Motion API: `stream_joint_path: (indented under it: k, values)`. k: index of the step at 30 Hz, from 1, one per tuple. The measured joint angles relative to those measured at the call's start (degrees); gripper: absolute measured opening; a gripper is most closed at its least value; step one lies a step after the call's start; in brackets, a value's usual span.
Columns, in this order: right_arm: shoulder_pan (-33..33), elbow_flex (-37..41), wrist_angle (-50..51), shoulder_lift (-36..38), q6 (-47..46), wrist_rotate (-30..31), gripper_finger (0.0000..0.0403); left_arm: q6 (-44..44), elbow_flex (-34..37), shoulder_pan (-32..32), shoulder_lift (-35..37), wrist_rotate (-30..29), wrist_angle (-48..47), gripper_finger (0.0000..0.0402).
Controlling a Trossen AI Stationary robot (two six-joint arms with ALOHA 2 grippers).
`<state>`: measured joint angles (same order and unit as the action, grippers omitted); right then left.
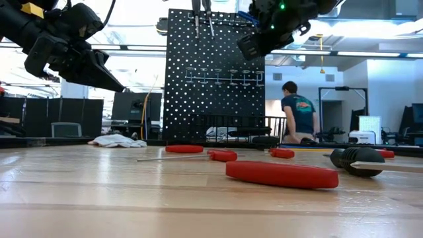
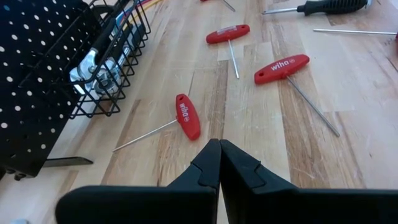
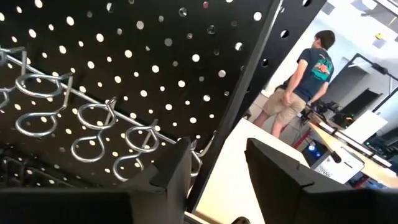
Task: Hang tools onto peg board
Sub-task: Hang the blue pick tool on the pegboard
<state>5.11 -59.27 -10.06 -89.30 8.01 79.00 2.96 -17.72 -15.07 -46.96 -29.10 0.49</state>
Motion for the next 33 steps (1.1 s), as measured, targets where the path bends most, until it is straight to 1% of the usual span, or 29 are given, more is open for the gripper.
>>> stream_joint_path:
  k: [7, 12, 16, 26, 29, 31, 33]
  values:
    - [0.3, 0.0, 2.8, 0.0, 1.7, -2.6, 0.0195, -0.1, 0.0, 0.0, 0.0, 0.0, -0.1, 0.0]
    - [-1.2, 0.0, 3.1, 0.0, 6.8, -2.7, 0.0216, -0.2, 0.0, 0.0, 0.0, 0.0, -0.1, 0.0]
    - [-3.3, 0.0, 3.2, 0.0, 11.7, -2.7, 0.0219, -0.2, 0.0, 0.0, 0.0, 0.0, -0.1, 0.0]
    - [-6.5, 0.0, 4.1, 0.0, 13.5, -2.6, 0.0218, -0.6, 0.0, 0.0, 0.0, 0.0, -0.2, 0.0]
    - [-7.7, 0.0, 4.1, 0.9, 15.4, -3.0, 0.0213, -0.5, 0.0, 0.0, 0.0, 0.0, -0.2, 0.0]
    - [-8.5, 0.0, 4.0, 2.6, 17.6, -6.1, 0.0207, -0.5, 0.0, 0.0, 0.0, 0.0, -0.2, 0.0]
    - [-9.0, 0.0, 3.8, 5.3, 19.5, -11.7, 0.0199, -0.6, 0.0, 0.0, 0.0, 0.0, -0.2, 0.0]
